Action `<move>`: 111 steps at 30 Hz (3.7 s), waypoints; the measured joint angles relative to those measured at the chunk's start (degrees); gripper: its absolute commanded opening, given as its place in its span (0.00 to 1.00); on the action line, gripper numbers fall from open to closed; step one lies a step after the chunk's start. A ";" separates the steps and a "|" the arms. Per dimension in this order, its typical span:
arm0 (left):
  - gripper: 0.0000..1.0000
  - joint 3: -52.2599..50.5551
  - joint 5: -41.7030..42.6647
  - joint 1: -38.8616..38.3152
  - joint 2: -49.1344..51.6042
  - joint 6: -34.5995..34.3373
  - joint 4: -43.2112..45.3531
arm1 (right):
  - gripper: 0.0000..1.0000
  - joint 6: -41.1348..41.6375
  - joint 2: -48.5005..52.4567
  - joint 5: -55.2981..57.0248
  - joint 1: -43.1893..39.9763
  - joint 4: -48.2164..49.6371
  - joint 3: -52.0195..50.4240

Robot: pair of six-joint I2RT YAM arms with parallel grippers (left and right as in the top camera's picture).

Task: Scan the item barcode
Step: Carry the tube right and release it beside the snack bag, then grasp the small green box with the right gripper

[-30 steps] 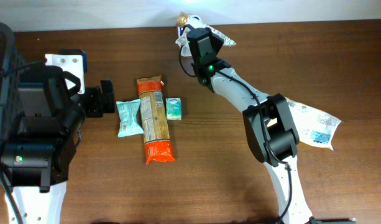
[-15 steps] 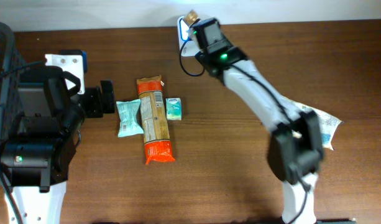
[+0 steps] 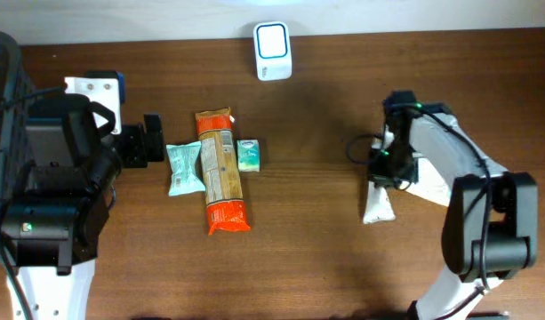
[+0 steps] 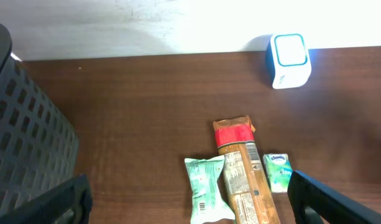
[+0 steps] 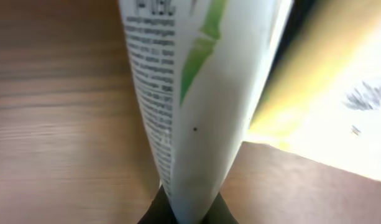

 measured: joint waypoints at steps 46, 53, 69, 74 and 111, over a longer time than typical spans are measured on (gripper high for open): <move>0.99 0.00 0.00 0.00 0.00 0.00 -0.02 | 0.36 -25.83 17.75 -13.53 16.98 -6.32 22.43; 0.99 0.00 0.00 0.00 0.00 0.00 0.02 | 0.41 -26.29 17.53 -12.72 16.59 -11.91 29.64; 0.99 0.00 0.00 0.00 0.00 0.02 0.00 | 0.41 3.15 16.70 -4.17 28.79 -10.78 25.68; 0.99 0.00 0.00 0.00 0.00 0.00 0.00 | 0.40 1.88 16.70 -0.83 24.81 -11.06 25.57; 0.99 0.00 0.00 0.00 0.00 0.00 -0.02 | 0.60 28.70 -2.12 -16.22 16.68 29.07 -8.81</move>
